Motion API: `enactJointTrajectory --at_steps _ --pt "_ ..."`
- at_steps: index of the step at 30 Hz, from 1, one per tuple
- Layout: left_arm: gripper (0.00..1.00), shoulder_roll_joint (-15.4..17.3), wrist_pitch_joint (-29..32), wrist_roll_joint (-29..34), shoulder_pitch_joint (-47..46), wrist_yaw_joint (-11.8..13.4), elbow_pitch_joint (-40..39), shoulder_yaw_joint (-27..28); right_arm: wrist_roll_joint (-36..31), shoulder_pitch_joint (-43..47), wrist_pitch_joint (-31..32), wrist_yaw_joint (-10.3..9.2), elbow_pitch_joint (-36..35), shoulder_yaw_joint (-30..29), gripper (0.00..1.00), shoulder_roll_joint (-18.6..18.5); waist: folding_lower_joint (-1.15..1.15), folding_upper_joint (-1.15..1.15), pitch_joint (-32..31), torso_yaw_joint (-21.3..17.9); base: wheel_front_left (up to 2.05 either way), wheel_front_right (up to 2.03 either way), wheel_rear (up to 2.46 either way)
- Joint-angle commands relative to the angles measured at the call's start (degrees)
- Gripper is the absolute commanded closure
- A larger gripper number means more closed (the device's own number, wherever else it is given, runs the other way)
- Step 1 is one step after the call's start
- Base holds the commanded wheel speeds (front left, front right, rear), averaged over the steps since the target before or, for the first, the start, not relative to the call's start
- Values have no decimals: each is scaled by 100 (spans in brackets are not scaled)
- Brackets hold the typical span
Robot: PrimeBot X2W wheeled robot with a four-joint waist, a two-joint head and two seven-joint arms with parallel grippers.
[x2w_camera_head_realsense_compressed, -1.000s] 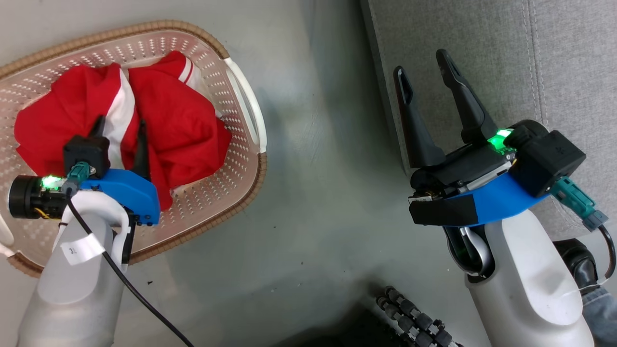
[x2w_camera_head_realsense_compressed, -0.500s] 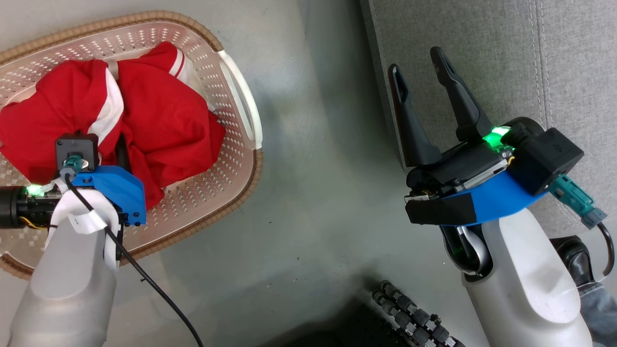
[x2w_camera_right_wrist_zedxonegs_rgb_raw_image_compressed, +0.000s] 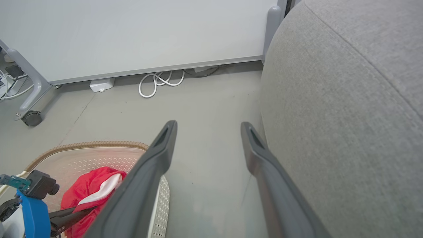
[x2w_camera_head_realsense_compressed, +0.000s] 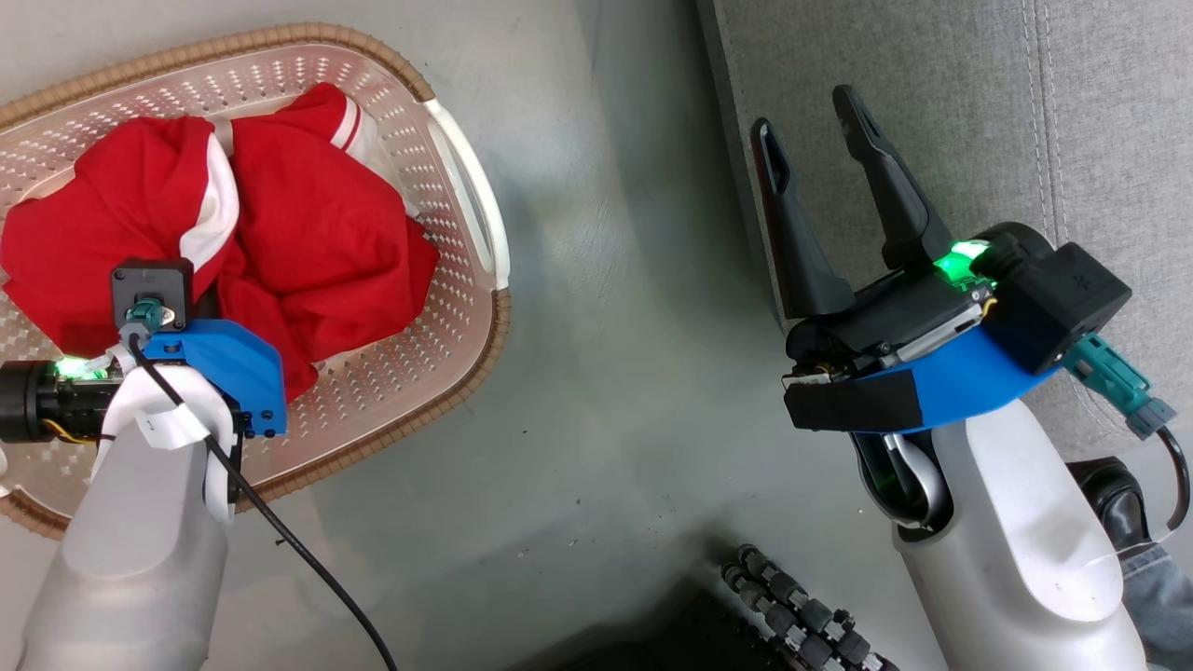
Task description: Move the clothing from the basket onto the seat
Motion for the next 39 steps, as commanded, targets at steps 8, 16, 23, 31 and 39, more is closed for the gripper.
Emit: enactJointTrajectory --at_steps 8,16,23,31,39 --pt "100 0 3 -141 -52 -71 72 -39 -11 -62 -21 1 20 -14 0 -2 0 0 -53 43 0 0 0" --pt "100 -227 -317 -240 -109 -229 308 -161 -259 64 -21 1 139 -120 0 -3 0 0 -543 327 0 0 0" --pt "100 -598 -830 -383 -59 -507 774 -305 -629 391 -21 1 379 -230 0 -6 0 0 -1522 745 0 0 0" --pt "100 -995 -1264 -437 207 -839 1118 -570 -934 916 -21 1 679 -337 0 -9 0 0 -2752 1144 0 0 0" --pt "100 -1247 -1410 -559 422 -1132 982 -965 -1086 1495 -21 1 957 -404 0 -8 0 0 -3891 1551 0 0 0"
